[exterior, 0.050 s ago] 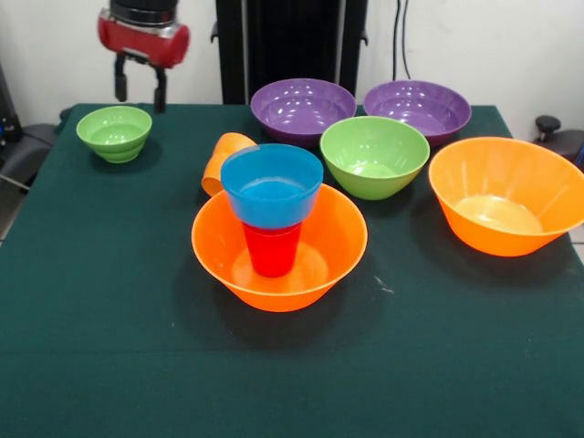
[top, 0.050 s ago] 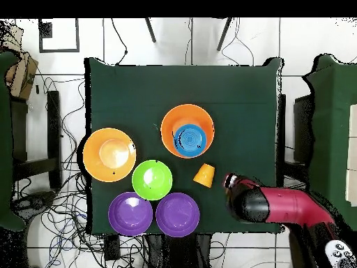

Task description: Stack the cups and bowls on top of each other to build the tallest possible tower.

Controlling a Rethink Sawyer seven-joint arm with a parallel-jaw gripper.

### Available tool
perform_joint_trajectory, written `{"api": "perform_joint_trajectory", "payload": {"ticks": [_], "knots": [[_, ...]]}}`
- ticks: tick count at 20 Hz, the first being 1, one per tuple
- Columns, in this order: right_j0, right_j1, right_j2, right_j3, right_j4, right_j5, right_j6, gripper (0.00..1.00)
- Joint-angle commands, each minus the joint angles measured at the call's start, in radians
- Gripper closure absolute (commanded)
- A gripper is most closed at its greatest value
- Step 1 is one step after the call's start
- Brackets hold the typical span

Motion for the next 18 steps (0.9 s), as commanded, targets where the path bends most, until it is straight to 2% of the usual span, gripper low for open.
{"api": "perform_joint_trajectory", "payload": {"ticks": [1,4,6,10,18], "knots": [[-0.087,-0.03,0.154,0.012,-0.064,0.083,-0.313,0.0],[-0.142,-0.08,0.194,0.066,-0.045,0.109,-0.342,0.0],[-0.159,-0.071,0.202,0.086,-0.067,0.086,-0.325,0.0],[-0.164,-0.039,0.206,0.103,-0.116,0.038,-0.271,0.0],[-0.167,-0.068,0.218,0.152,-0.16,-0.003,-0.22,0.0]]}}
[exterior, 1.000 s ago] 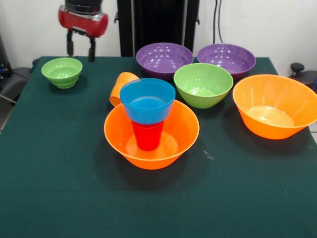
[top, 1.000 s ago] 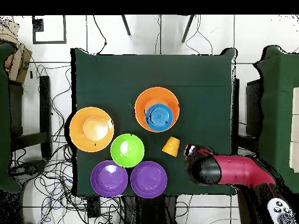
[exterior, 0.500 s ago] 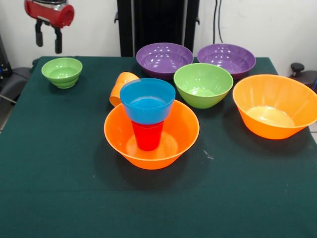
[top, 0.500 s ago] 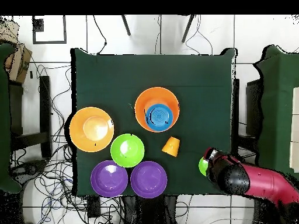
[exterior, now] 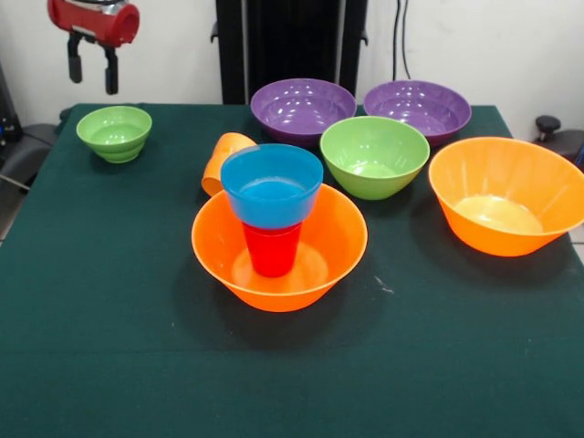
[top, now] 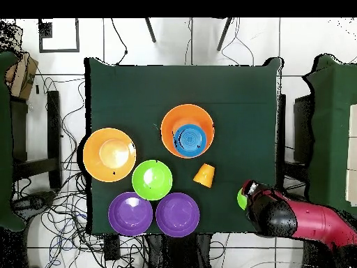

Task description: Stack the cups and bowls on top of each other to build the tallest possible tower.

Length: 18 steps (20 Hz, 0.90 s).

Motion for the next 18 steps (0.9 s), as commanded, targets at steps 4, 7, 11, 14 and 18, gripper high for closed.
{"api": "perform_joint_trajectory", "payload": {"ticks": [4,7,11,14,18], "knots": [[0.052,0.033,0.075,0.08,-0.15,-0.039,-0.147,0.0],[0.072,0.073,0.06,0.051,-0.183,-0.061,-0.116,0.0],[0.068,0.093,0.066,0.031,-0.199,-0.061,-0.111,0.0],[0.064,0.113,0.071,0.017,-0.208,-0.061,-0.111,0.0],[0.066,0.139,0.074,-0.015,-0.223,-0.06,-0.112,0.0]]}}
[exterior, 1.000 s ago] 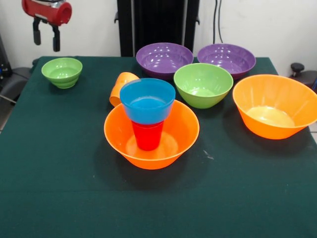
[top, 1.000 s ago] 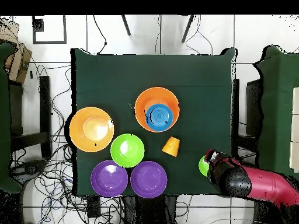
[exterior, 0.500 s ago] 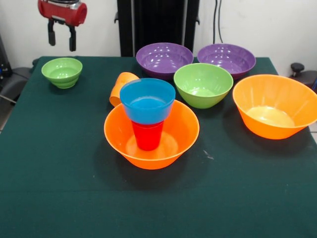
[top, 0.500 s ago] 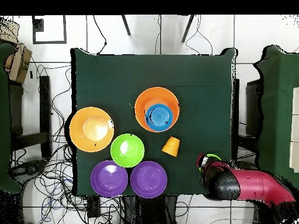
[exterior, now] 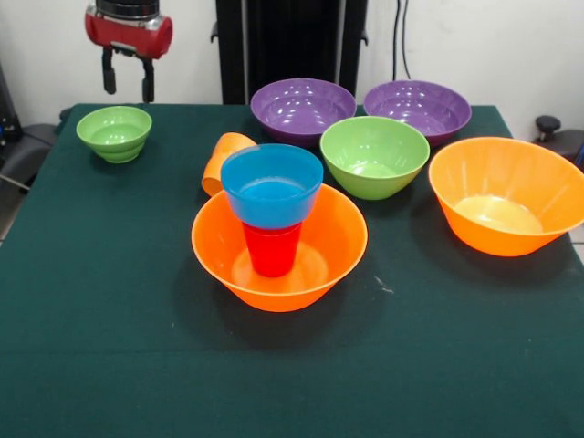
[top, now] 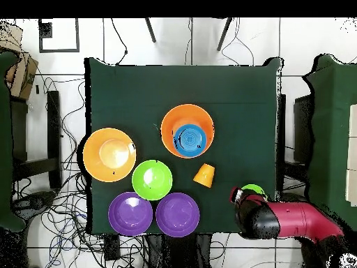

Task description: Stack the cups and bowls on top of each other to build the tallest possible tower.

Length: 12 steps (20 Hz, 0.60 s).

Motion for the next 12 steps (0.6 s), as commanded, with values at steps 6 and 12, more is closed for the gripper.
{"api": "perform_joint_trajectory", "payload": {"ticks": [6,12], "knots": [[0.039,0.087,0.063,-0.056,-0.113,-0.054,-0.1,0.0],[0.041,0.09,0.069,-0.061,-0.115,-0.051,-0.101,0.0]]}}
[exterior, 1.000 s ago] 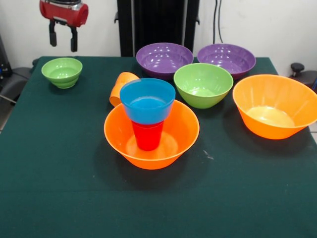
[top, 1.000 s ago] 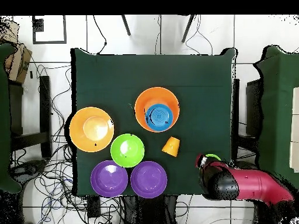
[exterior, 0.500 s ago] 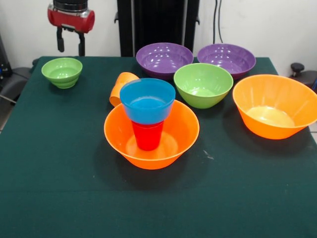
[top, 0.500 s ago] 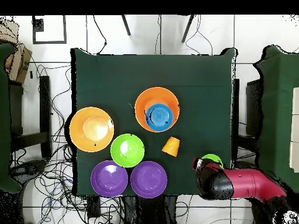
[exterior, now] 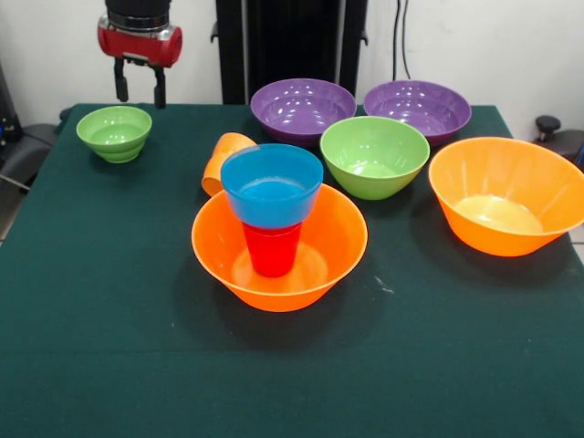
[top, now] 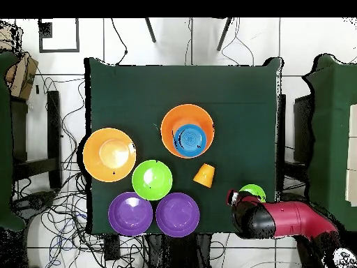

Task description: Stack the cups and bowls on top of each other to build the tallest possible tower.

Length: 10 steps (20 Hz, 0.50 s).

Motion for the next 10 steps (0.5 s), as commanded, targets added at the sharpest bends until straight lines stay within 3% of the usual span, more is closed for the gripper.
{"api": "perform_joint_trajectory", "payload": {"ticks": [1,10], "knots": [[0.039,0.05,0.07,-0.064,-0.083,-0.049,-0.105,0.0],[0.029,0.068,0.082,-0.087,-0.093,-0.047,-0.124,0.0]]}}
